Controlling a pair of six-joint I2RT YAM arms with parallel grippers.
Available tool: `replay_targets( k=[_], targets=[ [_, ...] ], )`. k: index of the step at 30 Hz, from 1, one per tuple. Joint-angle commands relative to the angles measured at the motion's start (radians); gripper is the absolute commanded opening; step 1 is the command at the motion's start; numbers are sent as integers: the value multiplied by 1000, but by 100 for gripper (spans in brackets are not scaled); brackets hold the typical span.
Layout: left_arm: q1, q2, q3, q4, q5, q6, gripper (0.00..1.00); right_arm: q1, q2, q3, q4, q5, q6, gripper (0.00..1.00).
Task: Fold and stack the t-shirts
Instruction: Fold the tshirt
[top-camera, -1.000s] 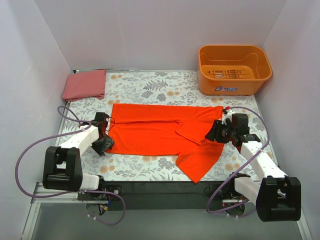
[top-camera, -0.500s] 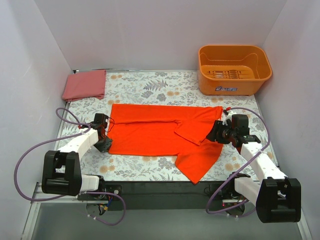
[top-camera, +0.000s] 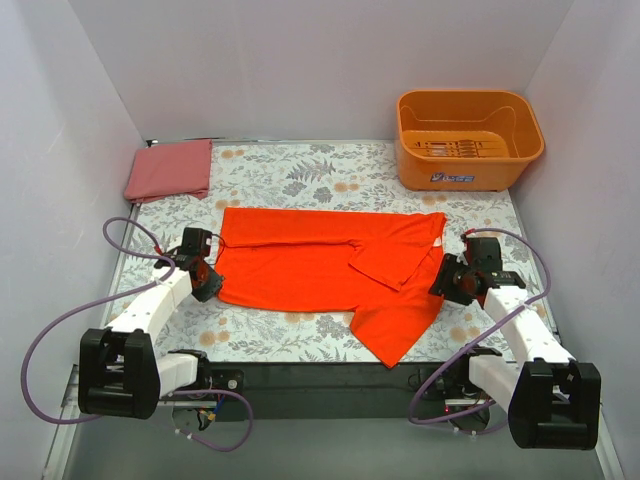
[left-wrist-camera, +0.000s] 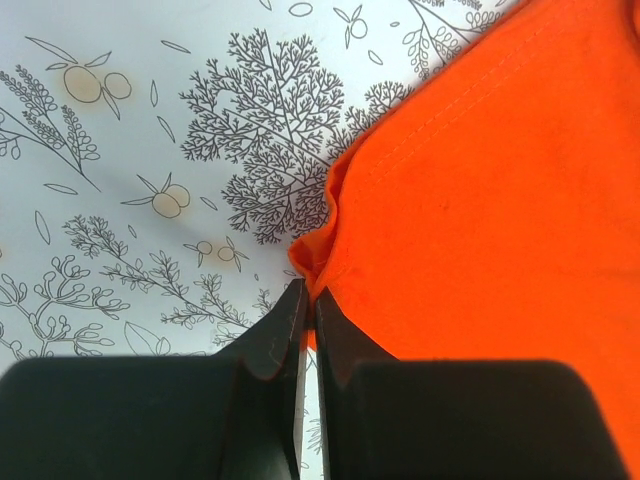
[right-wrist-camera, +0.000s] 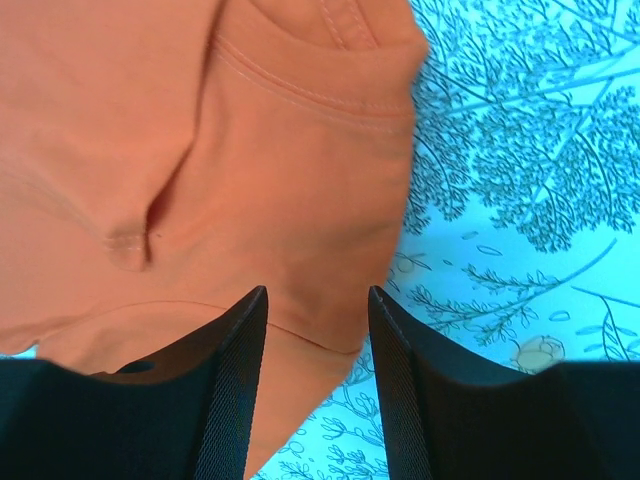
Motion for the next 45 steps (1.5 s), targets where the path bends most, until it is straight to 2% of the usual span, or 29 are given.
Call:
replay_targets(
  k=[1, 16, 20, 32, 37, 39, 40, 42, 44, 45],
  targets=[
    [2, -40, -21, 38, 15, 27, 0, -6, 13, 33, -85, 50, 41, 51],
    [2, -49, -32, 69, 5, 47, 0, -60, 90, -15, -70, -2, 78, 47],
    [2, -53, -31, 73, 9, 51, 0, -61, 83, -29, -64, -20, 86, 46],
    [2, -57, -29, 61, -7, 41, 0, -66, 52, -35, -68, -34, 95, 35],
    [2, -60, -27, 58, -11, 40, 0, -69, 52, -29, -91, -43, 90, 35],
    [2, -60, -29, 58, -13, 38, 0, -69, 50, -30, -91, -46, 92, 28],
    [2, -63, -27, 58, -11, 38, 0, -69, 52, -30, -91, -46, 92, 21],
    [2, -63, -27, 55, -11, 35, 0, -69, 50, -27, -96, -37, 92, 16],
    [2, -62, -18, 35, -21, 29, 0, -70, 41, -19, -111, -8, 104, 1],
    [3, -62, -15, 29, -21, 28, 0, -72, 29, -19, -113, -6, 107, 1]
  ],
)
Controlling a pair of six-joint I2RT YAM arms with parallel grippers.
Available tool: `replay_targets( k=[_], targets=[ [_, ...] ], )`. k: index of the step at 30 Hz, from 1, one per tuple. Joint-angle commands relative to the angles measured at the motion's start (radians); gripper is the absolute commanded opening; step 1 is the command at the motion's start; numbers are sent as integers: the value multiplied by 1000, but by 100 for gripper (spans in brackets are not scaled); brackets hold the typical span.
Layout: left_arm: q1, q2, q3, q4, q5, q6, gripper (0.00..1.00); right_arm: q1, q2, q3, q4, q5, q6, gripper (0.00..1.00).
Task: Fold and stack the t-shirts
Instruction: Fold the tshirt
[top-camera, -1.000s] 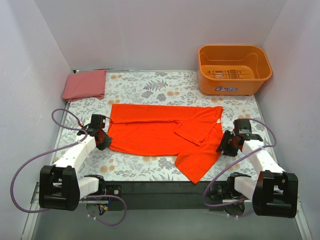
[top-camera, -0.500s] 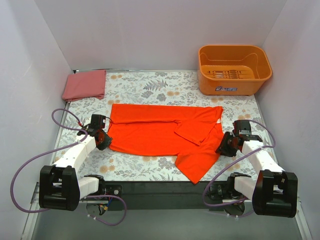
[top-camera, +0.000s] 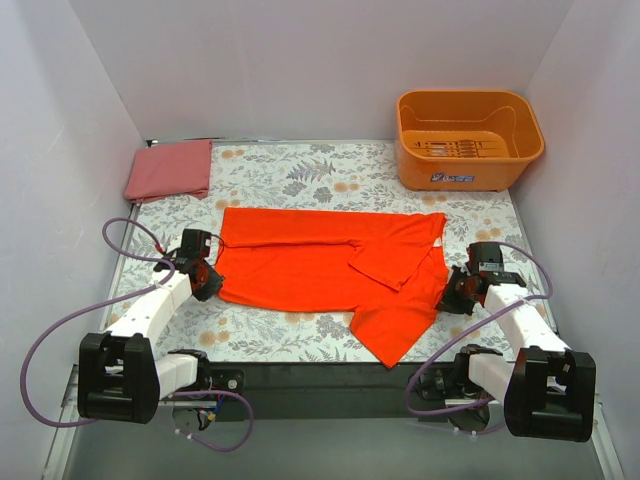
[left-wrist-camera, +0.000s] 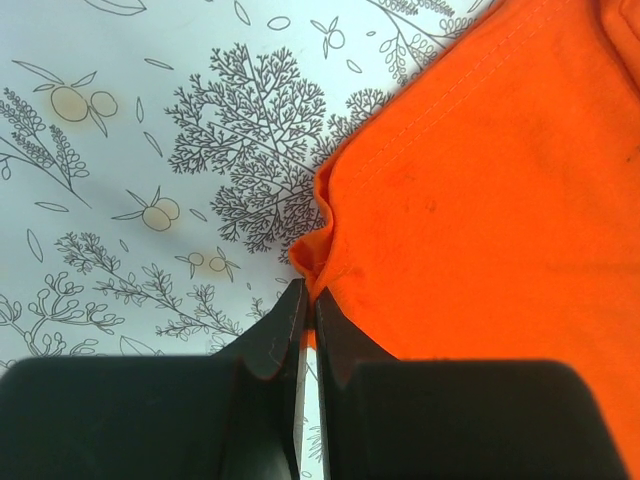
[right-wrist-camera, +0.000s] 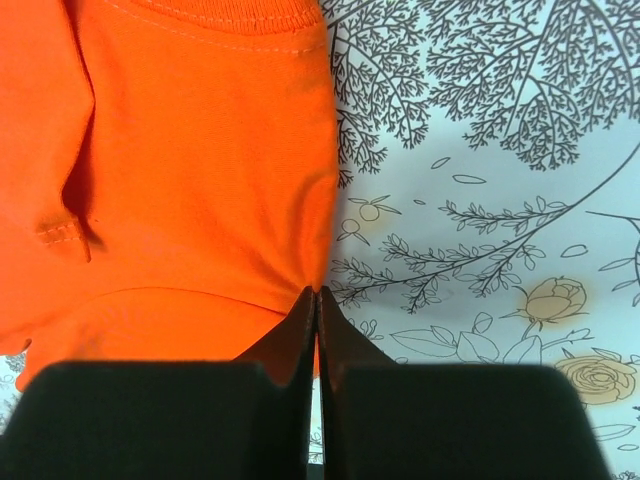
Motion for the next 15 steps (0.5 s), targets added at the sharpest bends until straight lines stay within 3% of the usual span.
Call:
replay_targets(
  k=[1, 7, 15],
  targets=[
    [3, -30, 23, -32, -30, -13, 0, -8, -34, 11, -31, 22, 15, 1],
    [3, -64, 18, -52, -34, -31, 0, -11, -45, 49, -62, 13, -8, 1],
    [17, 26, 141, -70, -31, 7, 0, -11, -4, 178, -67, -9, -24, 1]
  ],
)
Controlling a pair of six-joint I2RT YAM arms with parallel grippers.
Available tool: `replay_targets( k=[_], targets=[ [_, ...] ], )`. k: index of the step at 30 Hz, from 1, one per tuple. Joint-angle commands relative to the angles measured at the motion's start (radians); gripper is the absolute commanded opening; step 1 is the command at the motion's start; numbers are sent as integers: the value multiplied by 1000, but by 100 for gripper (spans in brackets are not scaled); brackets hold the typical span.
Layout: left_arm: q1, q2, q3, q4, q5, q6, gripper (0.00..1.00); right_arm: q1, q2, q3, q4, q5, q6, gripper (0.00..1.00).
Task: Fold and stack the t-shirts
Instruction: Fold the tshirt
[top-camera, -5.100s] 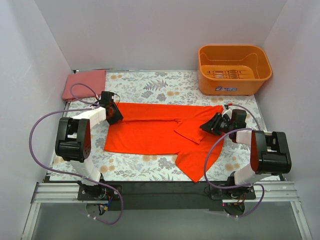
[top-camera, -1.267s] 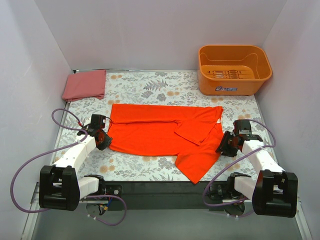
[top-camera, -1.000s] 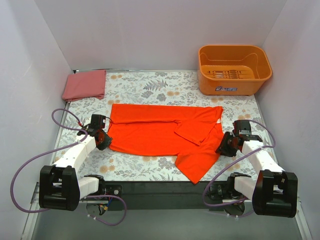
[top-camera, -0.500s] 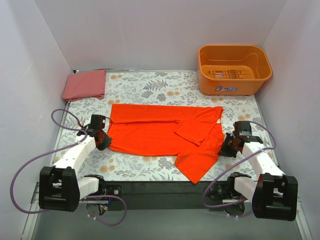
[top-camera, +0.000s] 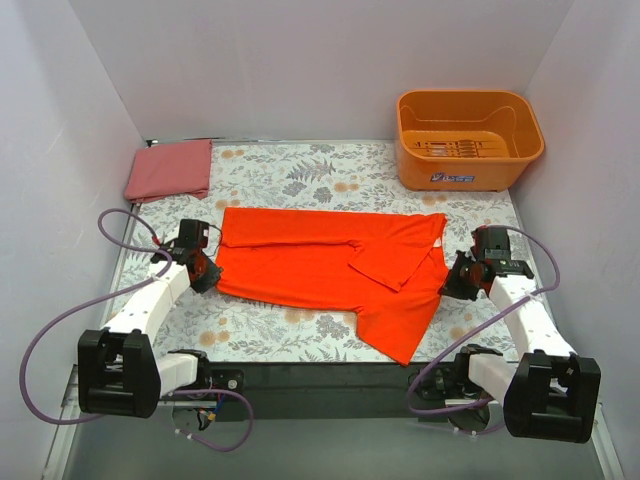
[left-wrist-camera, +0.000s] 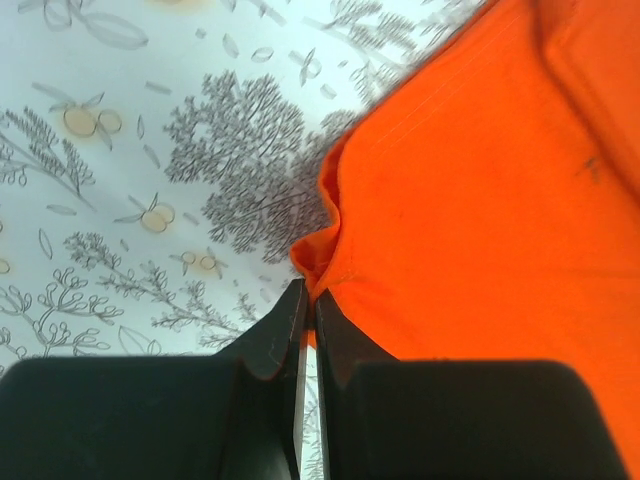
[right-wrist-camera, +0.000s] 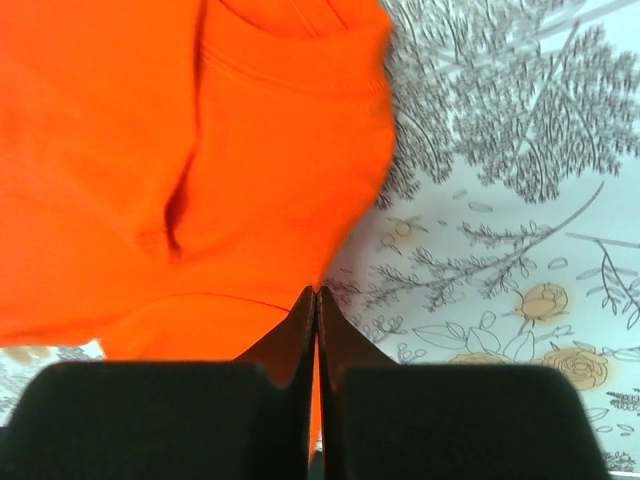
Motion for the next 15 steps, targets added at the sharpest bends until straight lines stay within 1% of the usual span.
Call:
replay_targets(
  k=[1, 6, 9, 15],
  targets=[
    [16, 29, 93, 0, -20, 22, 0, -5, 34, 86, 2, -12, -19, 1],
    [20, 97, 158, 14, -16, 28, 0, -5, 118, 157, 11, -17, -50, 1],
    [34, 160, 198, 20, -14, 35, 0, -5, 164, 194, 19, -17, -65, 1],
    [73, 231, 256, 43, 7, 39, 0, -5, 241, 270, 33, -25, -79, 1]
  ],
)
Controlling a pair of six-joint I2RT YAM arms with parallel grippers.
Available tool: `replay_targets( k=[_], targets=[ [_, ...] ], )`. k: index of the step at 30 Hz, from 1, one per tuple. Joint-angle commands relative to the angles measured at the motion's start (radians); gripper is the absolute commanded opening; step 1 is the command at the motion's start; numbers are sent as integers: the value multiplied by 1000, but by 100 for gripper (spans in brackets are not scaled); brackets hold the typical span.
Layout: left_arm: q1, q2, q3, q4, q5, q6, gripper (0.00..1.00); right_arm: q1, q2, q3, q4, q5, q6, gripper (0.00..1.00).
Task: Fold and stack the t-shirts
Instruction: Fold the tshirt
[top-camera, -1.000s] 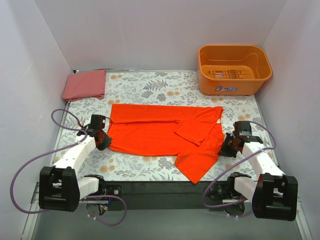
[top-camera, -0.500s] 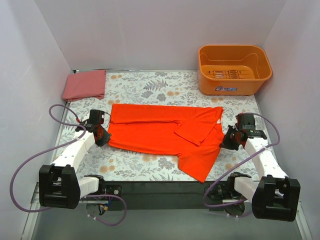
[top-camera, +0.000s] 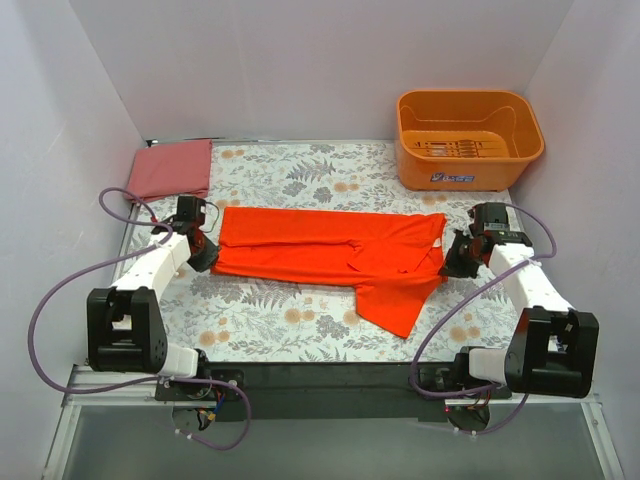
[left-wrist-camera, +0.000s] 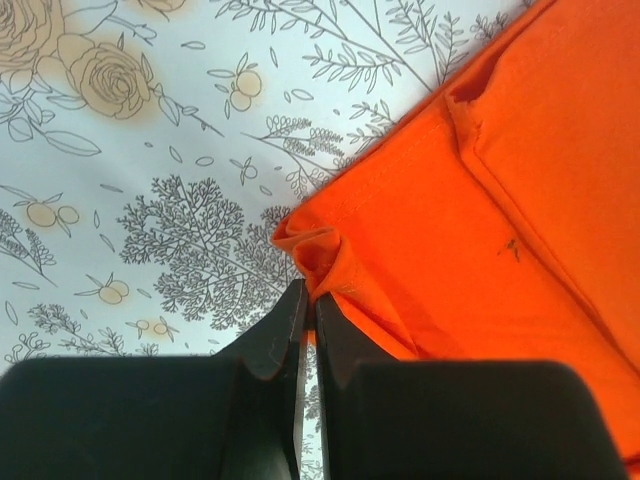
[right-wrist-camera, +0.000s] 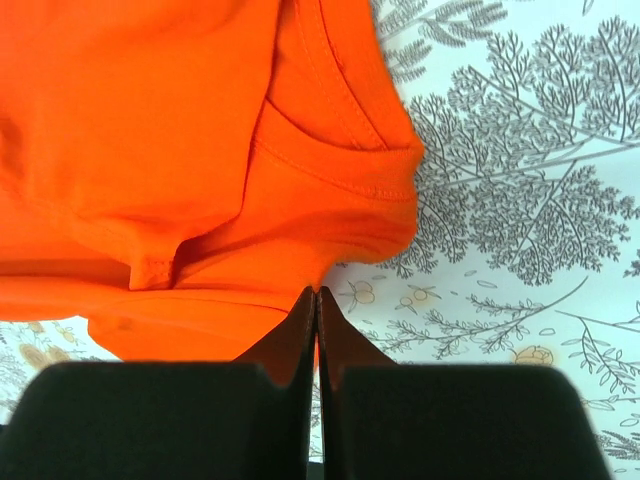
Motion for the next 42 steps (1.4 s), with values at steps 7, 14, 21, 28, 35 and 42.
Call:
replay_targets(
  k=[7, 14, 21, 28, 35, 42],
  targets=[
    [26, 91, 85, 72, 16, 21, 0, -5, 130, 150, 49, -36, -39, 1],
    [26, 183, 140, 92, 13, 30, 0, -5, 218, 213, 63, -44, -50, 1],
    [26, 220, 180, 87, -16, 56, 0, -5, 271, 249, 75, -30, -53, 1],
    [26, 222, 171, 104, -53, 59, 0, -5, 305, 267, 86, -21, -56, 1],
    [26, 263, 152, 152, -24, 75, 8, -5, 336, 267, 118, -27, -47, 1],
    [25, 206, 151, 159, -2, 85, 40, 1, 321, 267, 140, -34, -56, 27]
  ],
)
